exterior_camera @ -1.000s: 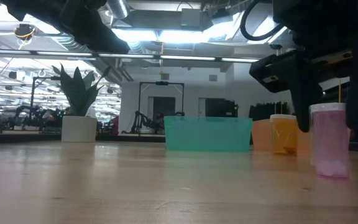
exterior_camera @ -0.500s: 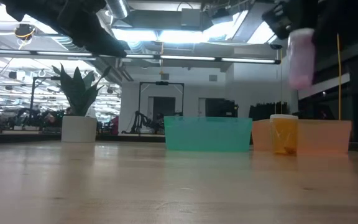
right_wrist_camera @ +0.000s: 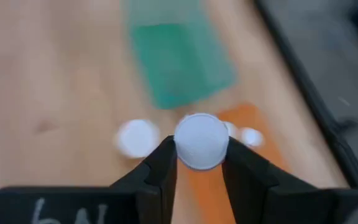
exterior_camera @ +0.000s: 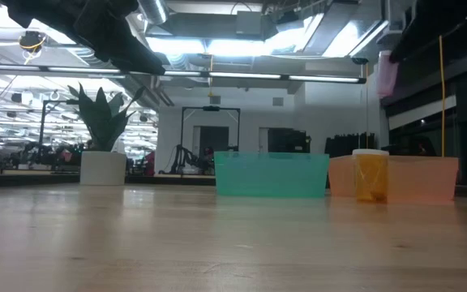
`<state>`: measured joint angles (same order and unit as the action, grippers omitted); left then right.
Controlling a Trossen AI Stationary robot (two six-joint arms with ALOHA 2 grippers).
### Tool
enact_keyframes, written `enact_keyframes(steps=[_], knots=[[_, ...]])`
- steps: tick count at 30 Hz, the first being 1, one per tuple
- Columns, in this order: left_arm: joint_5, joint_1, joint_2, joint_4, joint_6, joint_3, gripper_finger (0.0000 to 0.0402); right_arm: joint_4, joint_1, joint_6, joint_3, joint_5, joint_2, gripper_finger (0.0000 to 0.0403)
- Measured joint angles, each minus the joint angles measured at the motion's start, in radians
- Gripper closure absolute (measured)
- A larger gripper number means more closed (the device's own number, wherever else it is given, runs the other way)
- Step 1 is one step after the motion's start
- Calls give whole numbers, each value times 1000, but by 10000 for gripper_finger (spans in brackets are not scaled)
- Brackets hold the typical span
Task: Pick and place medicine bottles into bin by pill shape (circle, oval)
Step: Put the pink pill bottle into the orange bin
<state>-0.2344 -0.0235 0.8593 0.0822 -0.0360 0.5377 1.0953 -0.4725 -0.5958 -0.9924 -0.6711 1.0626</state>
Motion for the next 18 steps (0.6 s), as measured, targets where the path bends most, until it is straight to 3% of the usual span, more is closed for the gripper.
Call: enact_keyframes(steps=[6, 14, 18], knots=[[0, 0, 0, 0, 0, 0, 188, 151, 66, -297, 0, -62, -19, 294], [0, 0, 0, 0, 0, 0, 188, 299, 211, -421, 0, -46, -19, 293], [0, 0, 0, 0, 0, 0, 188, 286, 267, -448, 28, -53, -26, 293]])
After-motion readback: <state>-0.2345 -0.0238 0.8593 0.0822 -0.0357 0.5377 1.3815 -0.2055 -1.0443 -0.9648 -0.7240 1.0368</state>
